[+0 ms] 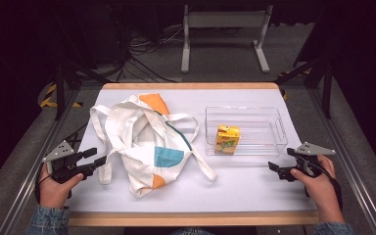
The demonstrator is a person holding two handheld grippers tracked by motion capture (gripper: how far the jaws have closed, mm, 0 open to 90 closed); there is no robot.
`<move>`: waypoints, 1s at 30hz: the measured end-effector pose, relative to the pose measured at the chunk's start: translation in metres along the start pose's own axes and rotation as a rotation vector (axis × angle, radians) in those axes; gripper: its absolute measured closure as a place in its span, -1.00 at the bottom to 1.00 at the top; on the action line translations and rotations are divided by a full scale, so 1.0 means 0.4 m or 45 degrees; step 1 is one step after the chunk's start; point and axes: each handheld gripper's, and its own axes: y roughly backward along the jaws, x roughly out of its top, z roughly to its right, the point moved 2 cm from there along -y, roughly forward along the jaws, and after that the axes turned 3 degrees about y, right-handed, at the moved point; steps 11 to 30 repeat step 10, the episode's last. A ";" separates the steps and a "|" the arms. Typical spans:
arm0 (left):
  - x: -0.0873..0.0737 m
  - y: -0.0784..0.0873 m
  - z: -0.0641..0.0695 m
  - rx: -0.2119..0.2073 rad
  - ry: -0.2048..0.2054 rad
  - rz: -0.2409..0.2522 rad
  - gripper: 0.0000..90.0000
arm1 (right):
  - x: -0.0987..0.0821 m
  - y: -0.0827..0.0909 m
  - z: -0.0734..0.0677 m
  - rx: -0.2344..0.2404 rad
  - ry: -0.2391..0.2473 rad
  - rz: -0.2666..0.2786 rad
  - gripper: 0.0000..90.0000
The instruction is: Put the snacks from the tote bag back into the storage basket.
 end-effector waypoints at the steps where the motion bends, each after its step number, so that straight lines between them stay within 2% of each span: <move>1: -0.002 -0.001 -0.001 0.002 0.006 -0.004 -0.06 | 0.000 -0.004 -0.002 0.000 0.017 -0.009 -0.90; 4: -0.005 -0.002 -0.003 0.007 0.008 -0.028 -0.06 | 0.002 -0.005 -0.003 -0.010 0.021 -0.015 -0.90; 8: -0.013 -0.009 -0.007 0.034 0.045 -0.085 -0.06 | 0.004 -0.008 -0.005 -0.029 -0.005 -0.063 -0.87; 10: -0.014 -0.009 -0.006 0.034 0.047 -0.087 -0.07 | 0.006 -0.011 -0.007 -0.040 0.010 -0.066 -0.88; 30: -0.014 -0.009 -0.006 0.034 0.047 -0.087 -0.07 | 0.006 -0.011 -0.007 -0.040 0.010 -0.066 -0.88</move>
